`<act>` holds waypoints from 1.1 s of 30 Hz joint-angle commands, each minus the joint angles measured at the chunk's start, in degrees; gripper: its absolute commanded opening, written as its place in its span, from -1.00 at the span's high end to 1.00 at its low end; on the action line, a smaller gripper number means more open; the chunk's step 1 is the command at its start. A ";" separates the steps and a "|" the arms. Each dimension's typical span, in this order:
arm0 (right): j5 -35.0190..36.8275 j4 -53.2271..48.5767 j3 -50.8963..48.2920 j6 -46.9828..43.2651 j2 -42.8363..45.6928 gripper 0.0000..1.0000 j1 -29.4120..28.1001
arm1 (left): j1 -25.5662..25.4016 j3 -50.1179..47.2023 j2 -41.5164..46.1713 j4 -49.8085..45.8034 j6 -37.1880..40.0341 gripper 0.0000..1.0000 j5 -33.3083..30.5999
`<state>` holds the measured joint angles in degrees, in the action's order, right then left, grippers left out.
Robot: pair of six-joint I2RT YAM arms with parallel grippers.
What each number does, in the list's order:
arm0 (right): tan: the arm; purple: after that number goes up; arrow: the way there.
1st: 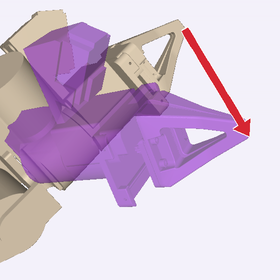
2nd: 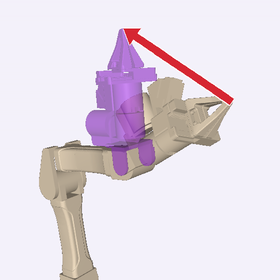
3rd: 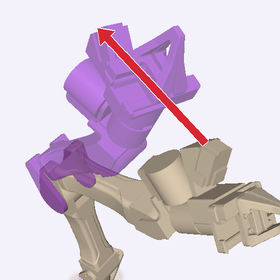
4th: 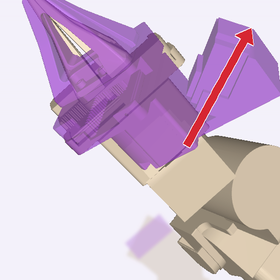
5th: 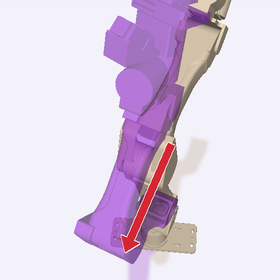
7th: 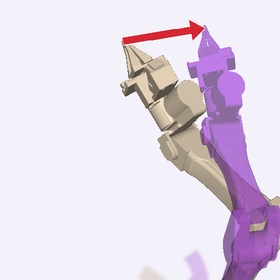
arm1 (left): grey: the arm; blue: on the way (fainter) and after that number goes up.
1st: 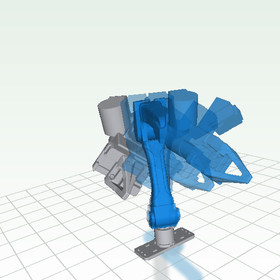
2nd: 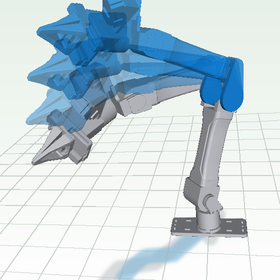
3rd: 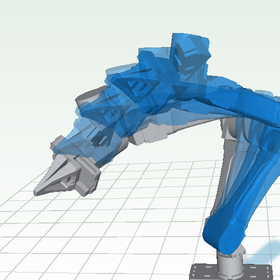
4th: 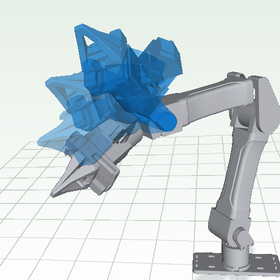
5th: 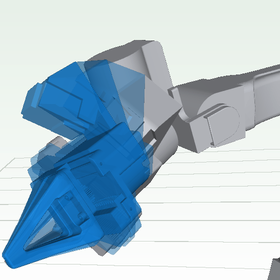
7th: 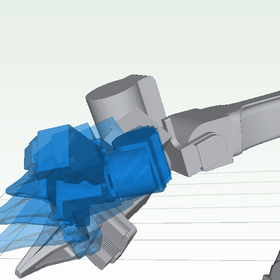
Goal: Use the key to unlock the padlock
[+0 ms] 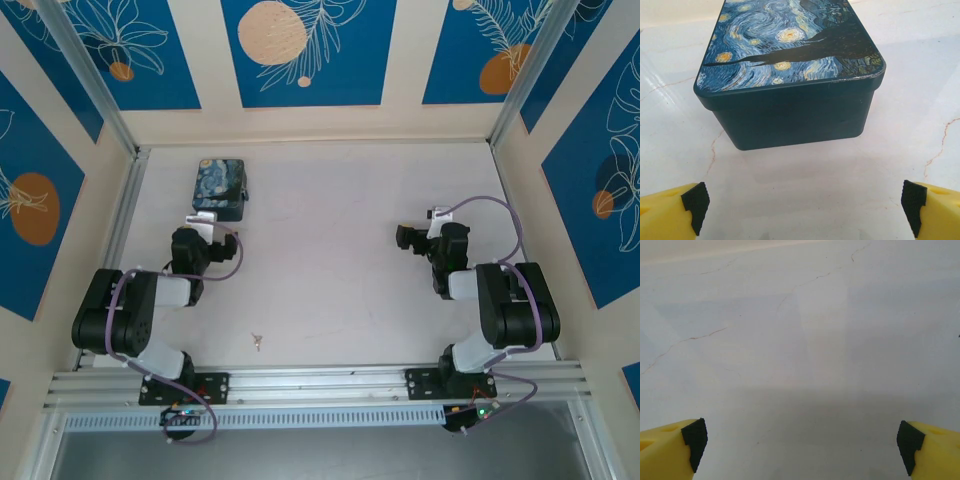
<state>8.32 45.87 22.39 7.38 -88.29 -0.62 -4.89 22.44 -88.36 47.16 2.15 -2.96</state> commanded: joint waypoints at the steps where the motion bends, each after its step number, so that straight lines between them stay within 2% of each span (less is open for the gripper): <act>1: 0.21 1.70 0.82 -1.22 1.02 -0.99 -0.08 | 0.56 0.33 0.38 0.83 1.36 -1.00 1.47; 17: -1.11 1.29 1.00 -0.87 1.02 -0.99 0.53 | 1.28 0.68 0.36 0.15 0.66 -1.00 2.08; 20: -0.42 1.25 0.79 -0.47 1.55 -0.99 0.54 | 1.21 1.31 1.91 -2.18 2.18 -1.00 5.48; 23: 3.82 -7.15 3.11 1.15 6.50 -0.99 0.51 | 1.11 3.92 6.63 -11.32 1.83 -1.00 5.16; 27: 8.08 -16.56 5.76 3.25 13.37 -0.99 0.26 | 1.03 5.30 15.02 -19.00 0.08 -1.00 5.02; 30: 8.69 -31.12 11.67 14.97 17.43 -0.99 1.70 | 1.03 10.06 18.36 -27.74 -3.99 -1.00 2.54; 32: 7.99 -42.61 17.11 22.83 17.78 -0.98 3.15 | 1.17 14.95 18.01 -33.99 -7.25 -1.00 -0.62; 33: 6.52 -47.30 19.43 24.01 17.38 -0.99 3.56 | 1.22 18.01 17.05 -37.39 -8.78 -1.00 -2.50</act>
<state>14.59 17.12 36.40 20.25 -71.48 1.48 -4.49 34.52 -70.78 21.47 -1.52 -1.15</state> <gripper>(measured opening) 0.993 0.999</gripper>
